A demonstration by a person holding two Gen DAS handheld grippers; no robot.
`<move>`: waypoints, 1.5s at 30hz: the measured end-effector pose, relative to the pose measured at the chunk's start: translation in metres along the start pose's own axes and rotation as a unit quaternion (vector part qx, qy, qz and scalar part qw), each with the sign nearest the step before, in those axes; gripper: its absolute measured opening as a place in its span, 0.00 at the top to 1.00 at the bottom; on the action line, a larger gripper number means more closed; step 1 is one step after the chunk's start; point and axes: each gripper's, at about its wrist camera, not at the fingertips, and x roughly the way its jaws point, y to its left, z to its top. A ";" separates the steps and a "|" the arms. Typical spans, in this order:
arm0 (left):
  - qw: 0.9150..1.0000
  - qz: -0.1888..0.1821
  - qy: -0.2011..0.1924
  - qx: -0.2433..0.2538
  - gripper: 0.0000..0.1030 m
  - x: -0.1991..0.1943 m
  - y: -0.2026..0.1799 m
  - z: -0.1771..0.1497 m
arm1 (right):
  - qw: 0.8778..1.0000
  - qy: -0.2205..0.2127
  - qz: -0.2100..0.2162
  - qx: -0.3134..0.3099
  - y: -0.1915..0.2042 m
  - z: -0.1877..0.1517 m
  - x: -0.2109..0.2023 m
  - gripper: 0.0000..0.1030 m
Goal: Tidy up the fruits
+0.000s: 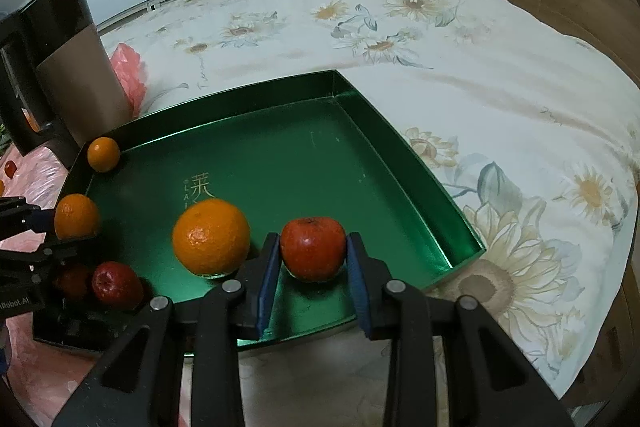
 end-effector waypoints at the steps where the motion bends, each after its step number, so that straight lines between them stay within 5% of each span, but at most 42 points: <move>1: 1.000 0.000 0.001 0.000 0.64 0.000 0.000 0.000 | 1.000 0.000 0.000 0.001 0.000 0.000 0.000 0.67; 3: 1.000 -0.002 0.003 0.000 0.63 0.000 0.000 0.000 | 1.000 0.001 -0.001 0.001 0.001 0.000 0.000 0.46; 6: 1.000 0.003 0.001 0.004 0.63 -0.003 -0.001 -0.002 | 1.000 -0.002 -0.007 0.000 0.002 0.000 -0.002 0.35; 16: 0.999 0.012 -0.051 0.000 0.50 -0.044 -0.001 -0.012 | 1.000 -0.027 0.000 0.012 0.003 -0.002 -0.033 0.33; 23: 0.997 0.012 -0.074 -0.014 0.46 -0.082 0.009 -0.028 | 0.999 -0.039 0.008 0.007 0.020 -0.015 -0.062 0.22; 45: 0.988 0.074 -0.090 -0.100 0.41 -0.175 0.093 -0.143 | 0.993 -0.061 0.098 -0.034 0.138 -0.042 -0.132 0.19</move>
